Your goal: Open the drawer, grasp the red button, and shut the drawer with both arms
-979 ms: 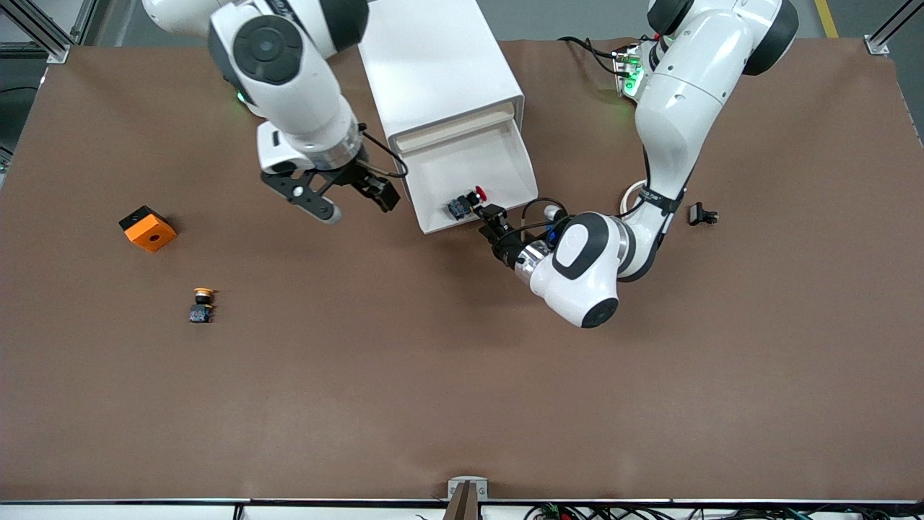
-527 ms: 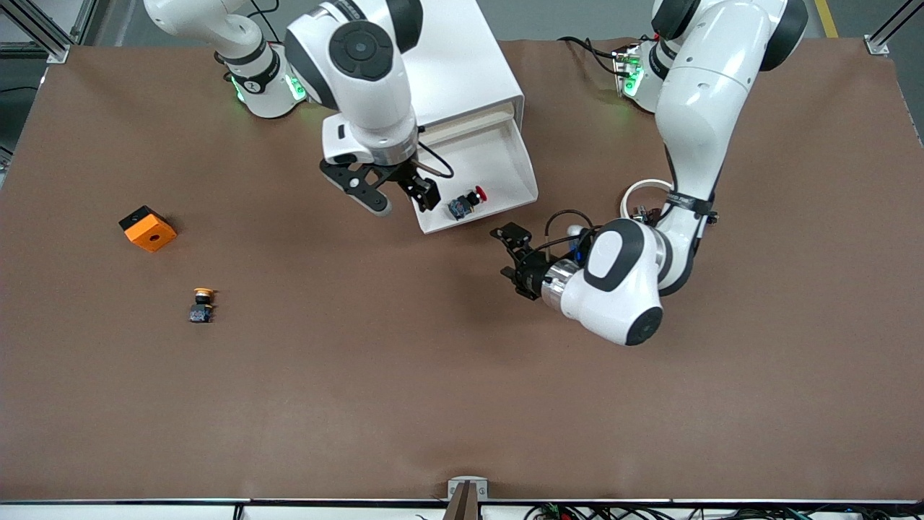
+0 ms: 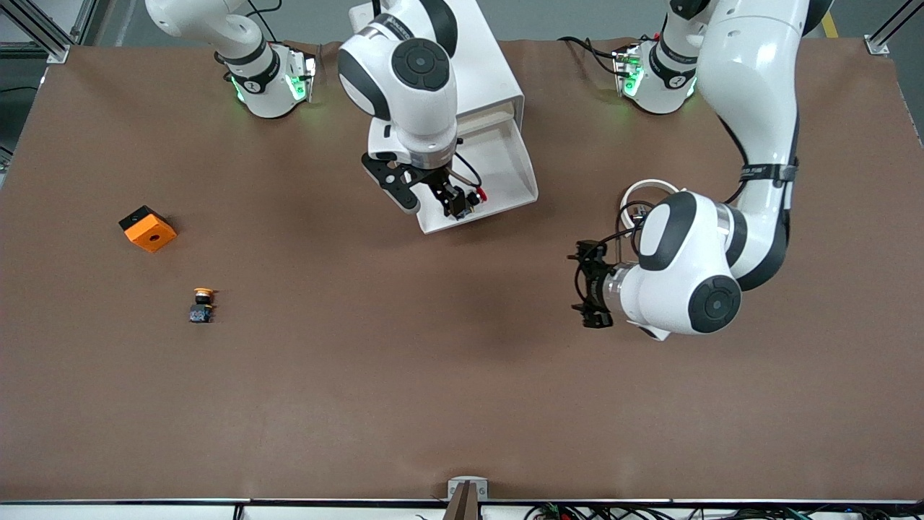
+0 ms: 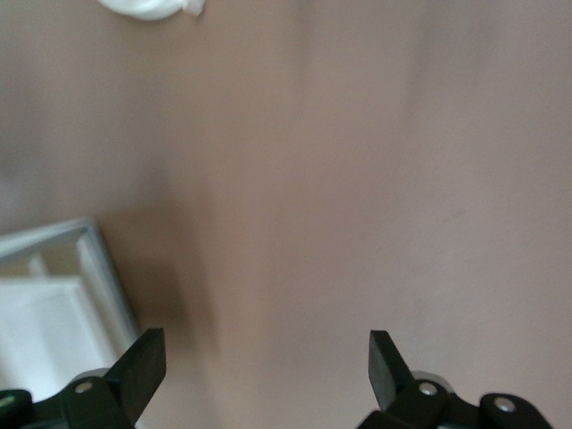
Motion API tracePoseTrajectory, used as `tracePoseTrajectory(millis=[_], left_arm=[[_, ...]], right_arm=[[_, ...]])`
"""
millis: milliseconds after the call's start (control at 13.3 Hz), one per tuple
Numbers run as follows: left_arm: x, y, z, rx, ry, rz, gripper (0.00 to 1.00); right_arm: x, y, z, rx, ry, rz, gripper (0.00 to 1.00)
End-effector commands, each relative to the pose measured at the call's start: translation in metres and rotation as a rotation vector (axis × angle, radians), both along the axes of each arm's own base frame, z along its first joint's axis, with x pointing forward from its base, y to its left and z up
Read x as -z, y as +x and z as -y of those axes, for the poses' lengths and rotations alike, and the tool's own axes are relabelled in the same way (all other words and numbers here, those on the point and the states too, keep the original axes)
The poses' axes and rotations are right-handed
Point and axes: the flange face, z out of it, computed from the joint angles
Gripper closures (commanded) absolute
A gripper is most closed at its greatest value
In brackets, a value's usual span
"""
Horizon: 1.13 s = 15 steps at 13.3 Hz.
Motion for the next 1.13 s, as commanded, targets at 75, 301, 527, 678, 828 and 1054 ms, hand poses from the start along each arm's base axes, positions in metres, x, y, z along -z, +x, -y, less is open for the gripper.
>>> tracePoseTrajectory(millis=[75,301,527,678,828,1054], left_arm=[[-0.02,0.001,-0.018,0.262,0.083,0.108,0.0],[-0.043,0.011,-0.067,0.518,0.033,0.162,0.0],[-0.048,0.02,-0.109,0.7,-0.029,0.181,0.0],[-0.048,0.026,-0.135,0.843,-0.074,0.199,0.0],[-0.049,0.027,-0.14,0.979,-0.098,0.209,0.0],[-0.047,0.03,-0.154,1.149,-0.134,0.213,0.0]], right_arm=[[0.023,-0.004,-0.018,0.063,-0.022,0.015,0.0],[0.039,0.0,-0.024,0.099,-0.017,0.017,0.0],[0.058,0.001,-0.03,0.114,-0.017,0.01,0.0],[0.066,0.004,-0.032,0.114,-0.02,0.005,0.0],[0.077,0.004,-0.035,0.118,-0.019,-0.017,0.0],[0.079,0.006,-0.039,0.117,-0.007,-0.028,0.0]])
